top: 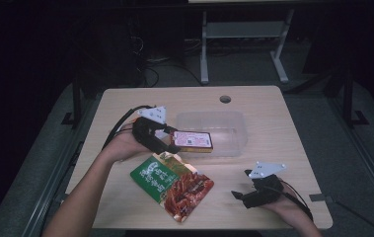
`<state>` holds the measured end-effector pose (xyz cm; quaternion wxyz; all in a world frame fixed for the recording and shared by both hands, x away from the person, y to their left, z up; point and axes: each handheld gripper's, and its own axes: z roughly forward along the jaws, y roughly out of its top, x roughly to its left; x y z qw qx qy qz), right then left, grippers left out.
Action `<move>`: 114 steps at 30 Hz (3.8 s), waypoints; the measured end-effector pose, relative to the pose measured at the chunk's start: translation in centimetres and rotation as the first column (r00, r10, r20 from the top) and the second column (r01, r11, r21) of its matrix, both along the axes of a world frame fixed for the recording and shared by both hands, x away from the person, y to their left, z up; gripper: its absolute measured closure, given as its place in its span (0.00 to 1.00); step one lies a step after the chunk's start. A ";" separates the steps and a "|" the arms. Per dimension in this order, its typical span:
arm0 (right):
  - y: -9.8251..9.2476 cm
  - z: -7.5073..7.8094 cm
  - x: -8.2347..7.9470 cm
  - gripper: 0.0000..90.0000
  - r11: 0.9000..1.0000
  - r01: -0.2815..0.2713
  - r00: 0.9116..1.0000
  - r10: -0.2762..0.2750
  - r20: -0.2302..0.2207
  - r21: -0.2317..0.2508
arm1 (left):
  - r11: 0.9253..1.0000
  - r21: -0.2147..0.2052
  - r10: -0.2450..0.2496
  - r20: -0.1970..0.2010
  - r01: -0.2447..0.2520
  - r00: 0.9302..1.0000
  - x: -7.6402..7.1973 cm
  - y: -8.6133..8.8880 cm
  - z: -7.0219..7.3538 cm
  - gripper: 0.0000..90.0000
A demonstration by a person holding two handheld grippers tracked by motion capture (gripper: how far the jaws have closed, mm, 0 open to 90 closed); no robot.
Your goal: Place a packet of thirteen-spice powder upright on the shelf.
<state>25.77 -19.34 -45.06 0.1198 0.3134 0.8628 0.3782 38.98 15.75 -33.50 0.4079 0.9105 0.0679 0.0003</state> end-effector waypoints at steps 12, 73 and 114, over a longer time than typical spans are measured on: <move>-0.4 0.0 0.1 0.12 1.000 0.025 0.999 -0.025 0.019 0.009 | 0.998 0.061 -0.030 0.007 0.030 1.000 2.6 -2.9 0.4 0.36; -0.6 0.0 0.4 0.12 1.000 0.007 1.000 -0.008 0.030 0.030 | 0.996 0.093 -0.011 -0.012 0.012 1.000 9.9 -13.5 -1.8 0.35; -0.6 0.0 0.6 0.12 0.999 0.000 1.000 -0.001 0.023 0.035 | 0.996 0.079 -0.039 -0.044 0.042 0.998 9.9 -15.7 -1.4 0.36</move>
